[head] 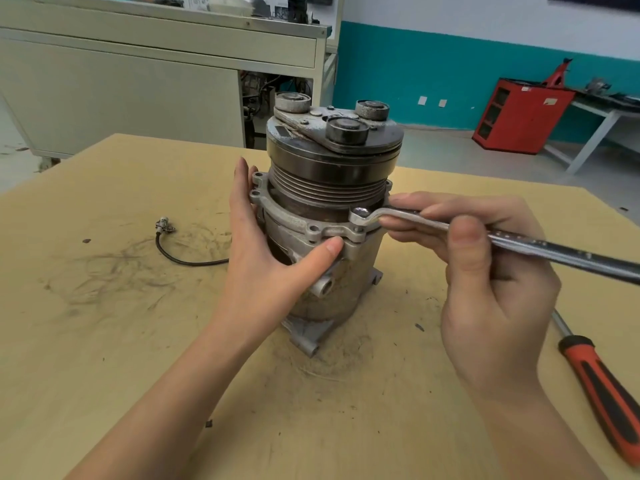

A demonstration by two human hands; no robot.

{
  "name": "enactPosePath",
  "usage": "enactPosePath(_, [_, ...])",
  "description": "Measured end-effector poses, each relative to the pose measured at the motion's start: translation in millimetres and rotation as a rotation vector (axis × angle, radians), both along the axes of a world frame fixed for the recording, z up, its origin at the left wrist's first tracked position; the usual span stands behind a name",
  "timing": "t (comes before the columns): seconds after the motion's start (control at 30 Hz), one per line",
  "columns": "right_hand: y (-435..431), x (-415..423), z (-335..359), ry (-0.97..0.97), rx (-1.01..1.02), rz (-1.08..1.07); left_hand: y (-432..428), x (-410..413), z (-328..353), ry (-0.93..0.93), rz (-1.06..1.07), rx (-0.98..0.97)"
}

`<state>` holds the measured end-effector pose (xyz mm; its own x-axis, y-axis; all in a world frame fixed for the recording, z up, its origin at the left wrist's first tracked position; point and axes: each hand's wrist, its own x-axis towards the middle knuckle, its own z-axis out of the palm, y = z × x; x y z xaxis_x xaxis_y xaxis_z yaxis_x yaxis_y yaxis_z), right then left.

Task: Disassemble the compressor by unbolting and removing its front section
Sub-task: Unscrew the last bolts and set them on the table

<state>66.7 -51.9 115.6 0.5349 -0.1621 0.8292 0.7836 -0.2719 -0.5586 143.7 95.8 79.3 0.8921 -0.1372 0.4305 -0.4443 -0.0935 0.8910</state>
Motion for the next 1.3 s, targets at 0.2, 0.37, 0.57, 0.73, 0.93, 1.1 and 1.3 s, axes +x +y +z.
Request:
enactPosePath(0.2, [3.4, 7.8, -9.1, -0.035, 0.060, 0.010, -0.7, 0.2, -0.5, 0.003, -0.002, -0.011])
enactPosePath(0.37, [-15.0, 33.0, 9.3, 0.372, 0.518, 0.349, -1.0, -0.1, -0.6, -0.001, -0.001, -0.008])
enactPosePath(0.57, [-20.8, 28.5, 7.2, 0.304, 0.573, 0.304, -0.5, -0.3, -1.0, 0.005, 0.006, -0.014])
enactPosePath(0.73, [-7.1, 7.8, 3.2, 0.054, 0.191, 0.044, -0.9, -0.8, -0.6, 0.009, -0.006, -0.024])
enactPosePath(0.93, [5.0, 1.6, -6.5, -0.083, -0.114, -0.084, -1.3, -0.9, -0.2, 0.007, -0.008, -0.030])
enactPosePath(1.1, [11.3, 3.0, -10.8, -0.127, -0.155, -0.183, -0.6, -0.4, -0.5, 0.005, -0.008, -0.024])
enactPosePath(1.3, [9.3, 9.3, -6.7, -0.115, -0.028, -0.042, -1.1, -0.5, -0.9, 0.006, 0.002, -0.015])
